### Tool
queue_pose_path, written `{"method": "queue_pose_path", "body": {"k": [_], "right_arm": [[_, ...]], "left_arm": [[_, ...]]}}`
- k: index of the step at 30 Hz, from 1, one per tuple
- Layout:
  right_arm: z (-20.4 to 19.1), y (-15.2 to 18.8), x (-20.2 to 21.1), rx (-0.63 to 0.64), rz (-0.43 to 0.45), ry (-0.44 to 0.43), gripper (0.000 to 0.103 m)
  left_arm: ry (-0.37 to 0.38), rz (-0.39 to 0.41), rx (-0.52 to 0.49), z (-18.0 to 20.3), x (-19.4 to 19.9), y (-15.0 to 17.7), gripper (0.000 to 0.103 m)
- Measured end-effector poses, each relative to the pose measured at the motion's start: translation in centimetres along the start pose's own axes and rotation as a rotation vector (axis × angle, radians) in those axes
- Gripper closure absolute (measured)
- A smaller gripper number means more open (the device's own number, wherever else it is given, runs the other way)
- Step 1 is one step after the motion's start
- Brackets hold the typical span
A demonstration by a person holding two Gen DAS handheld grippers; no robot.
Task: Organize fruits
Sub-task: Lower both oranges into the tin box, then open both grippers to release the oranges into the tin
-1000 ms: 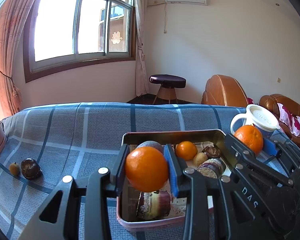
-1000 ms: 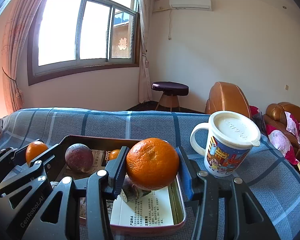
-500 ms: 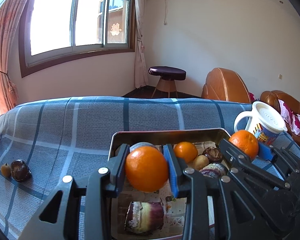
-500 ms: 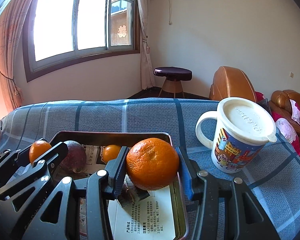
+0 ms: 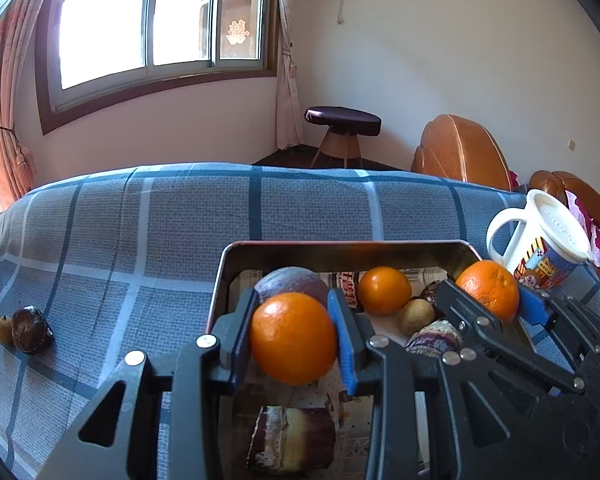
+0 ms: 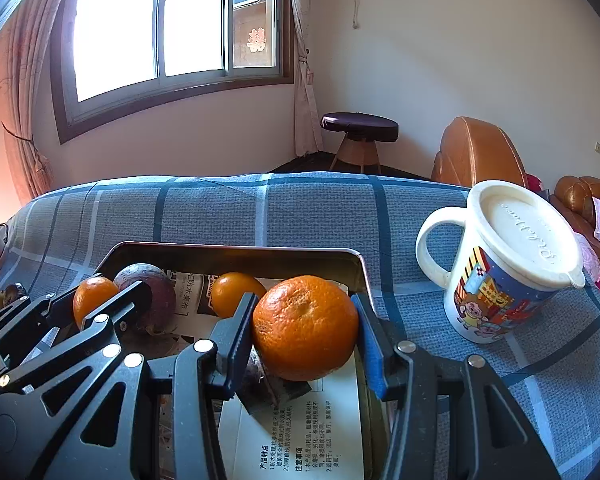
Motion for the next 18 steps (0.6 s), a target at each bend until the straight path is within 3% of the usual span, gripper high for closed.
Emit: {"method": "queue_pose_path", "body": {"k": [13, 18], "right_arm": [[-0.1, 0.1, 0.5, 0.024, 0.004, -0.067, 0.052], [0.1, 0.3, 0.7, 0.010, 0.007, -0.117, 0.052]], "left_arm": [[0.002, -0.015, 0.012, -0.3, -0.4, 0.0, 0.065], [-0.070, 0.066, -0.020, -0.5, 1.1, -0.1, 0.058]]}}
Point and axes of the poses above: each gripper's, at about its wrist camera, not at the fingertips, and x roughly against the way its jaws point, z to its right, y to its underside, the point moved 4 cm from there along -x, roughly the way its jaws point, and after that the axes turned 7 degrees about -y, right-handed, at the moved point
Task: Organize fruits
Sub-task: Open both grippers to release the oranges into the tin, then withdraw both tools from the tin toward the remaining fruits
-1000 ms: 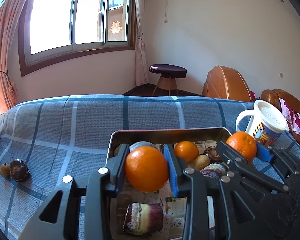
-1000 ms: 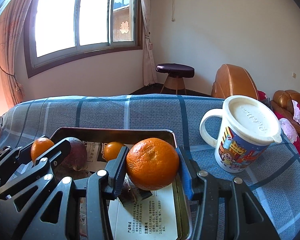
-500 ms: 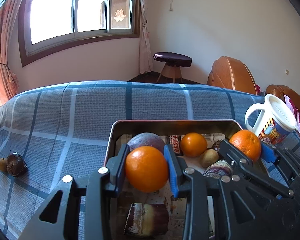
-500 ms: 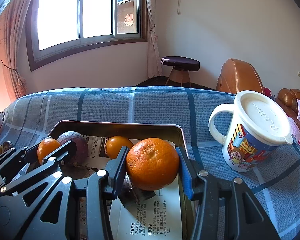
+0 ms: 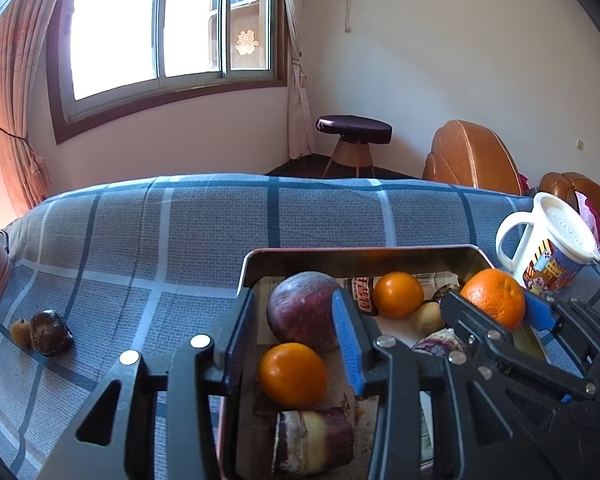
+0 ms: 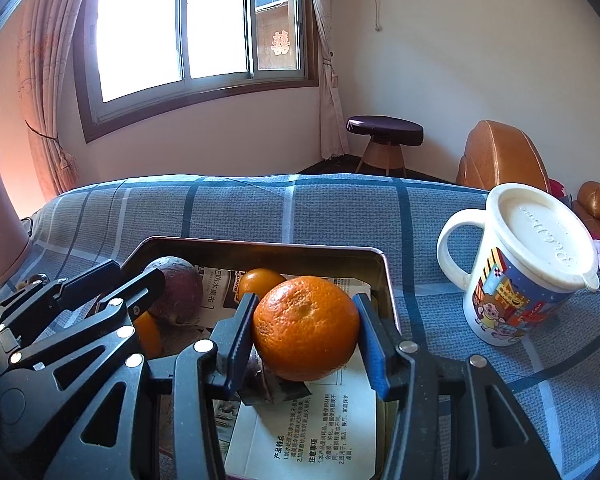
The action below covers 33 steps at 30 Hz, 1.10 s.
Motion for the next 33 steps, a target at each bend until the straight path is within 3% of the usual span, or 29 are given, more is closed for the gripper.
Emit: {"method": "queue_pose_path", "body": {"k": [6, 9, 11, 15, 21, 29, 33], "right_arm": [[0.5, -0.1, 0.9, -0.058, 0.039, -0.067, 0.050], [0.4, -0.5, 1.9, -0.058, 0.083, -0.045, 0.035], [0.6, -0.7, 2.6, -0.070, 0.116, -0.039, 0.018], [-0.1, -1.0, 3.9, -0.057, 0.180, -0.021, 0.013], [-1.7, -0.7, 4.5, 0.017, 0.244, 0.079, 0.013], [-2.4, -0.3, 5.0, 0.048, 0.264, 0.155, 0.013], [-1.9, -0.2, 5.2, 0.015, 0.268, 0.175, 0.013]], "left_arm": [[-0.096, 0.111, 0.016, -1.7, 2.0, -0.3, 0.024], [-0.141, 0.156, 0.055, -3.1, 3.0, -0.7, 0.010], [-0.168, 0.187, 0.096, -4.5, 3.7, -0.7, 0.000], [-0.155, 0.222, 0.161, -6.4, 4.8, -0.7, 0.000], [-0.203, 0.248, 0.157, -7.6, 5.4, -0.2, 0.000], [-0.255, 0.247, 0.138, -8.2, 5.0, 0.8, 0.000], [-0.247, 0.244, 0.141, -8.3, 5.1, 0.9, 0.000]]}}
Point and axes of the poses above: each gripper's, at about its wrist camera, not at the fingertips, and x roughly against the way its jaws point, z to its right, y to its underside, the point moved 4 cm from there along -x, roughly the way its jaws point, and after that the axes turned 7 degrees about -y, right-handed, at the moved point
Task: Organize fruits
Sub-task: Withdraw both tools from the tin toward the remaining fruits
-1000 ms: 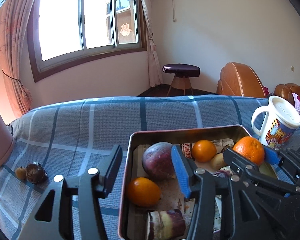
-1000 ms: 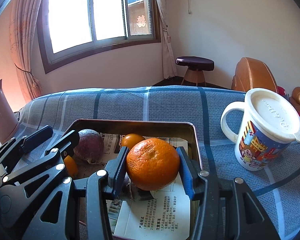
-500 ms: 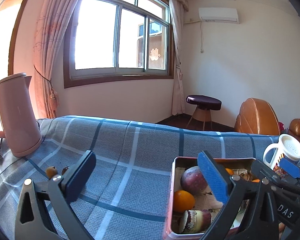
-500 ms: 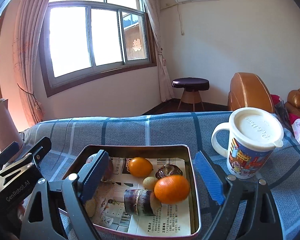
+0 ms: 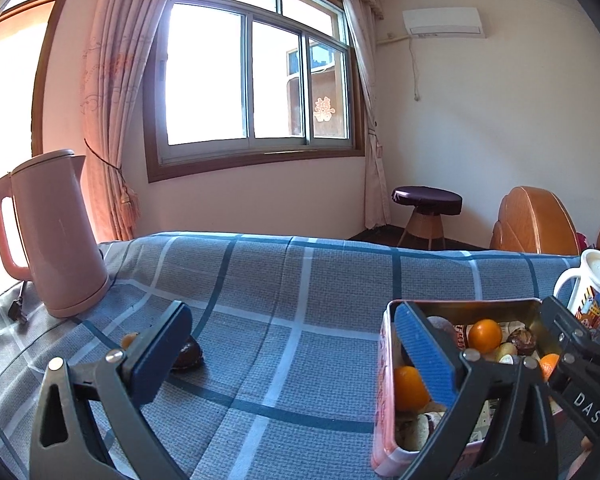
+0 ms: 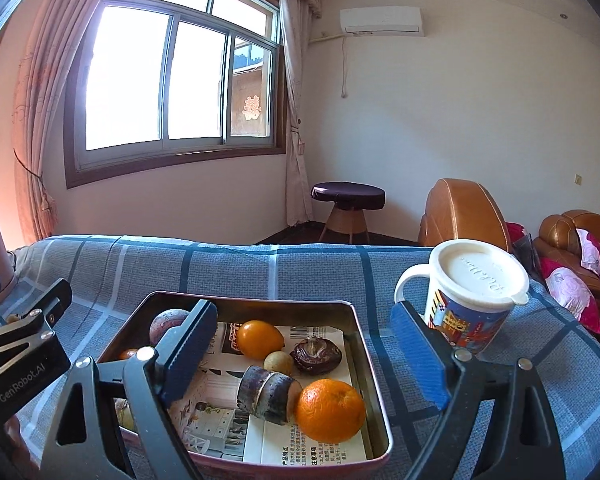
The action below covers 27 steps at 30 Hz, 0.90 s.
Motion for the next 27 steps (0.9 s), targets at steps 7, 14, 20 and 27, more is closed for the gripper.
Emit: {"method": "queue_pose_path", "body": {"k": [7, 14, 20, 27], "right_arm": [[-0.1, 0.3, 0.8, -0.028, 0.006, 0.039, 0.013], [-1.2, 0.6, 1.6, -0.018, -0.001, 0.059, 0.013], [-2.3, 1.0, 2.2, -0.009, -0.006, 0.066, 0.013], [-3.3, 1.4, 2.5, -0.041, -0.021, 0.075, 0.013]], "left_arm": [[0.019, 0.003, -0.003, -0.4, 0.5, 0.2, 0.000], [0.049, -0.005, -0.019, -1.0, 1.1, 0.6, 0.000], [0.064, -0.009, -0.037, -1.9, 1.4, 0.8, 0.000], [0.071, -0.010, -0.063, -3.2, 1.5, 0.9, 0.000]]}}
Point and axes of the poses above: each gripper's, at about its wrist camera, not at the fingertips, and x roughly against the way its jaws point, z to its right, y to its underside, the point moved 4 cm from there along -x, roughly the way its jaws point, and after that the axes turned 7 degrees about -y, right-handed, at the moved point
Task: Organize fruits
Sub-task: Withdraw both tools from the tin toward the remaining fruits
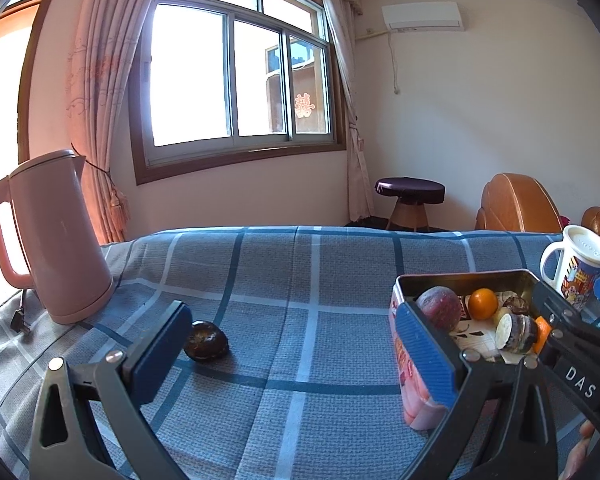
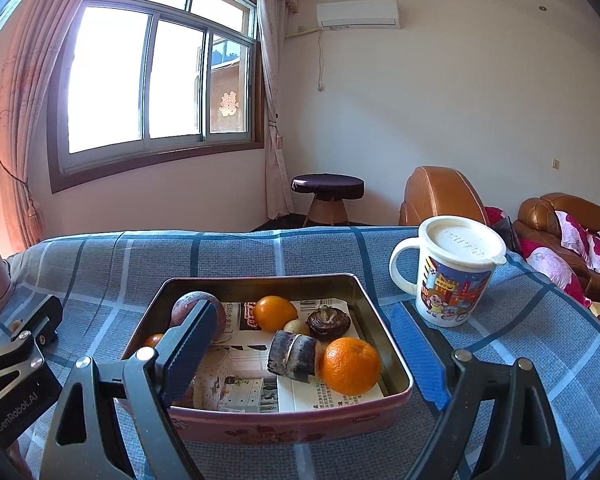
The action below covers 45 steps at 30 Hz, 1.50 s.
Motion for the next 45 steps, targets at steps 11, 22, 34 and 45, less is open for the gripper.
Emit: {"method": "queue_pose_path", "body": {"k": [11, 22, 34, 45], "right_arm": [[-3.4, 0.4, 0.2, 0.001, -0.013, -0.008, 0.013], [-7.7, 0.5, 0.0, 0.016, -0.022, -0.041, 0.013], [-12.9, 0.7, -0.9, 0.032, -0.041, -0.091, 0.013], [-17.8, 1.0, -2.0, 0.082, -0.089, -0.178, 0.013]], "left_arm": [[-0.020, -0.007, -0.029, -3.1, -0.7, 0.2, 0.000], [-0.057, -0.008, -0.023, -7.3, -2.1, 0.1, 0.000], [-0.098, -0.034, 0.020, -12.1, -4.2, 0.2, 0.000], [-0.165, -0.152, 0.109, -18.9, -7.9, 0.9, 0.000]]}}
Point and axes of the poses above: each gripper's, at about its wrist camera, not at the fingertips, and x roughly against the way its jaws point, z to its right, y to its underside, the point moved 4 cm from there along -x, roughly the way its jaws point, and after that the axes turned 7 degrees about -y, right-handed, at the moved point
